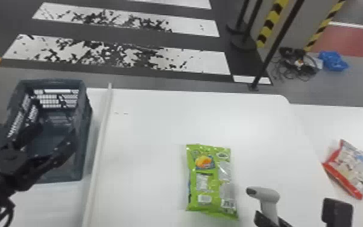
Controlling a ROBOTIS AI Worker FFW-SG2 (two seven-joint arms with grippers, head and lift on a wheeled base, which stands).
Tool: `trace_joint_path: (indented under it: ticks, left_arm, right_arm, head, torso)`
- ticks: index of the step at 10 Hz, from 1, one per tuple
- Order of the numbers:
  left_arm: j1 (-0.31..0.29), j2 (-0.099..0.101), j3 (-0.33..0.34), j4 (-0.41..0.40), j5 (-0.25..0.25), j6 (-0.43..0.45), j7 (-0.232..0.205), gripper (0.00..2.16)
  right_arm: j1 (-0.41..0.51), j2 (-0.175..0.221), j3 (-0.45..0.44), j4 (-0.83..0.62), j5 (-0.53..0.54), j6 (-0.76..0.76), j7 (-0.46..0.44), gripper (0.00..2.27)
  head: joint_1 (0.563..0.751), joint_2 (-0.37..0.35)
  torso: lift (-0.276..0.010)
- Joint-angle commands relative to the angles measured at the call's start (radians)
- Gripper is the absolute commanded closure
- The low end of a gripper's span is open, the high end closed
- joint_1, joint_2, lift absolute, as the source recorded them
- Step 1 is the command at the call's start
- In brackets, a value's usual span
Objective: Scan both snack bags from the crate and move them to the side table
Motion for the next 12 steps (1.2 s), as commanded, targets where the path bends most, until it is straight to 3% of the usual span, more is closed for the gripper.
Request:
trace_joint_path:
  ticks: [1,5,12]
  left_arm:
    - [0.009,-0.004,0.006,-0.001,0.001,-0.013,0.0,0.07]
    - [0.027,-0.012,0.014,-0.001,0.001,-0.028,-0.003,0.07]
    - [0.043,-0.015,0.028,-0.01,0.005,-0.041,-0.012,0.07]
  right_arm:
    - [0.022,0.0,0.01,-0.026,-0.007,0.034,0.004,2.25]
    - [0.076,0.0,0.036,-0.062,-0.034,0.052,0.043,2.25]
    - [0.066,0.0,0.102,-0.039,0.005,0.021,0.055,2.25]
  head:
    - [0.695,-0.13]
    - [0.695,-0.064]
    - [0.695,0.009]
  torso:
    - [-0.029]
    - [-0.029]
    - [-0.029]
